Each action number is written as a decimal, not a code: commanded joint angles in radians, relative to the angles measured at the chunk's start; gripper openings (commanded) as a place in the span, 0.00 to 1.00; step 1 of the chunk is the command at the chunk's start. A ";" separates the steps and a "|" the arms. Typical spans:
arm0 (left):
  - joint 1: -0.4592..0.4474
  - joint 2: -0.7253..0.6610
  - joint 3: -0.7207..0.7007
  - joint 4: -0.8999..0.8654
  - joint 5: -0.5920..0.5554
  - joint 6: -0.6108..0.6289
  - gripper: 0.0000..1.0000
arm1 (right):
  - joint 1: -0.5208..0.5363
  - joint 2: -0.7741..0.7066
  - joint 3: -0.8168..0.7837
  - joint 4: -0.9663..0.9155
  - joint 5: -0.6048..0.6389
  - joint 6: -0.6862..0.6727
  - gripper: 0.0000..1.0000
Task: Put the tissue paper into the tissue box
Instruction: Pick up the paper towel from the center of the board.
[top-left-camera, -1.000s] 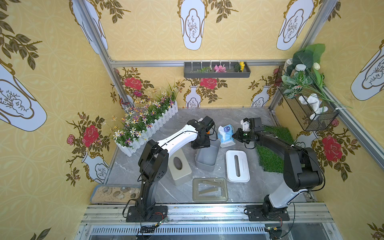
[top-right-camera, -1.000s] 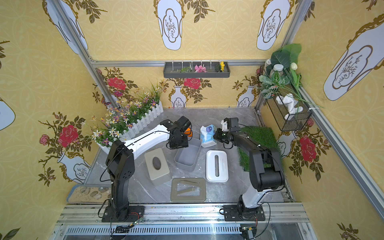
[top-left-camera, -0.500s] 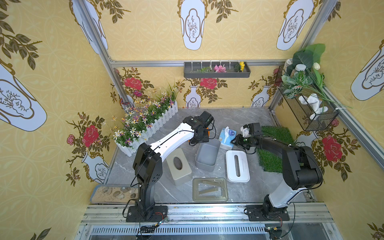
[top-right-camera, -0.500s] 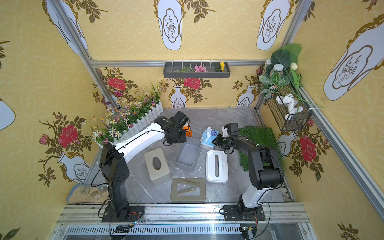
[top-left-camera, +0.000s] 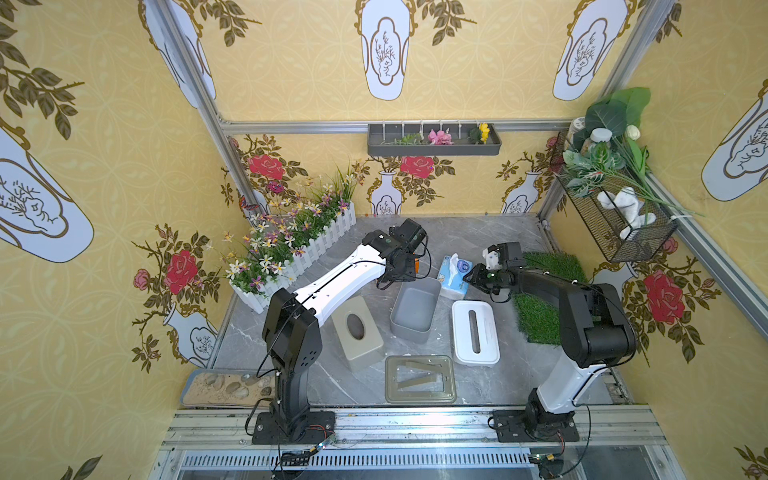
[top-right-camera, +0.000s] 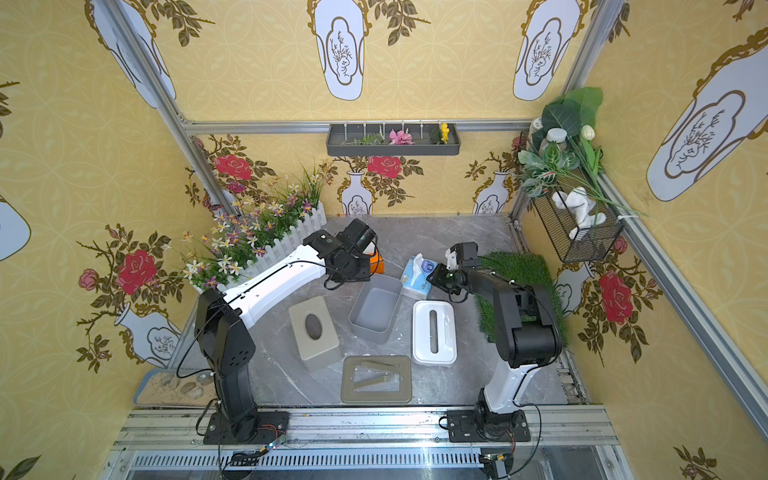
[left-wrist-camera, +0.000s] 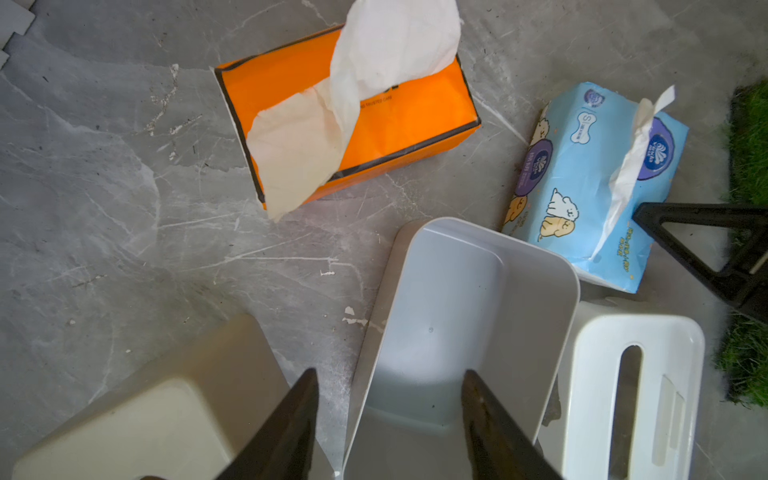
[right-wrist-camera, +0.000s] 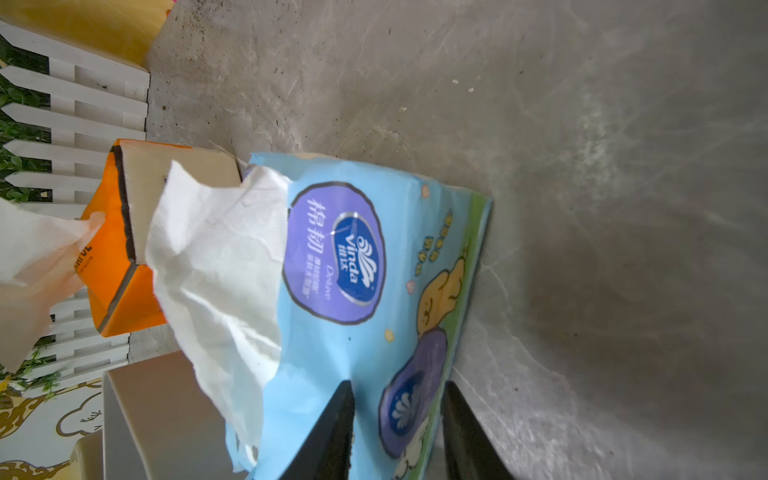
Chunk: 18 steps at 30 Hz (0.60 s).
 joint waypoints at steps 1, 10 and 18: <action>0.008 -0.007 -0.004 -0.014 -0.027 0.021 0.57 | -0.002 0.021 -0.008 0.072 -0.049 0.003 0.32; 0.043 -0.044 -0.042 0.001 -0.046 0.035 0.57 | -0.005 0.018 -0.039 0.127 -0.093 0.033 0.01; 0.054 -0.079 -0.098 0.015 -0.044 0.038 0.56 | -0.006 -0.086 -0.034 0.136 -0.095 0.083 0.00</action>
